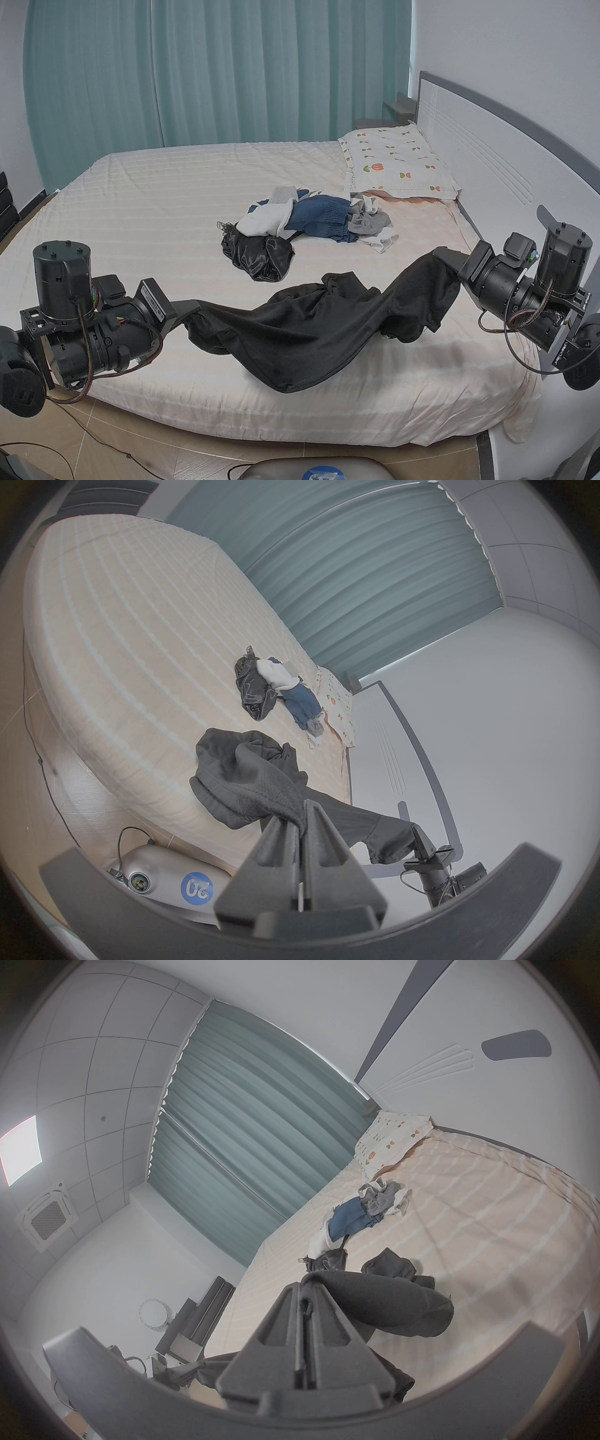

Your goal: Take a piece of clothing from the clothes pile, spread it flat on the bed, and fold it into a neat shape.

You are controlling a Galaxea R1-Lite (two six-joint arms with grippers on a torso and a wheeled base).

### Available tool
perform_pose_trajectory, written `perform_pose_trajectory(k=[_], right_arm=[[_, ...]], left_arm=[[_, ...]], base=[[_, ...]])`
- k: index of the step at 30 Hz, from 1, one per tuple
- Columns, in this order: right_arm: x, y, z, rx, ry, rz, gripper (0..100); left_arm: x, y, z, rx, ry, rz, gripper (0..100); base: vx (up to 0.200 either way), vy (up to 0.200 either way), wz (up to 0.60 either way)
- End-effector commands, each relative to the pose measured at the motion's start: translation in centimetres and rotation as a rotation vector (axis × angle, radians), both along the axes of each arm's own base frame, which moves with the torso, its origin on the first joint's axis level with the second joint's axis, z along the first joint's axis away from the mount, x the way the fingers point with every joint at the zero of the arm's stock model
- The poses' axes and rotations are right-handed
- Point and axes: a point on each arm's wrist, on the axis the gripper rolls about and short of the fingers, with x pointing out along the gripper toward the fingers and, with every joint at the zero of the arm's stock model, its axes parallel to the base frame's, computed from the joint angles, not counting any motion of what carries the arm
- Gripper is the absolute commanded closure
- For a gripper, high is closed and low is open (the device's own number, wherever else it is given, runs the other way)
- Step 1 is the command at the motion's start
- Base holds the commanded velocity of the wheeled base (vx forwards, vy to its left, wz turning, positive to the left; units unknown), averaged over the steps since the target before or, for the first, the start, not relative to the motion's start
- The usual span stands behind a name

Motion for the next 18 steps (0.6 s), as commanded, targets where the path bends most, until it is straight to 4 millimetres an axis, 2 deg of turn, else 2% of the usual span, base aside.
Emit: perform_pose_trajectory(k=[1,18], right_arm=[[0.2,0.1,0.1,0.002,-0.004,-0.001,100],[0.4,-0.1,1.1,0.018,-0.037,-0.011,100]], left_arm=[[0.2,0.1,-0.1,0.001,0.004,0.005,100],[1.5,0.8,1.6,-0.012,-0.018,0.057,100]], base=[[0.000,0.200,0.00],[0.000,0.200,0.00]])
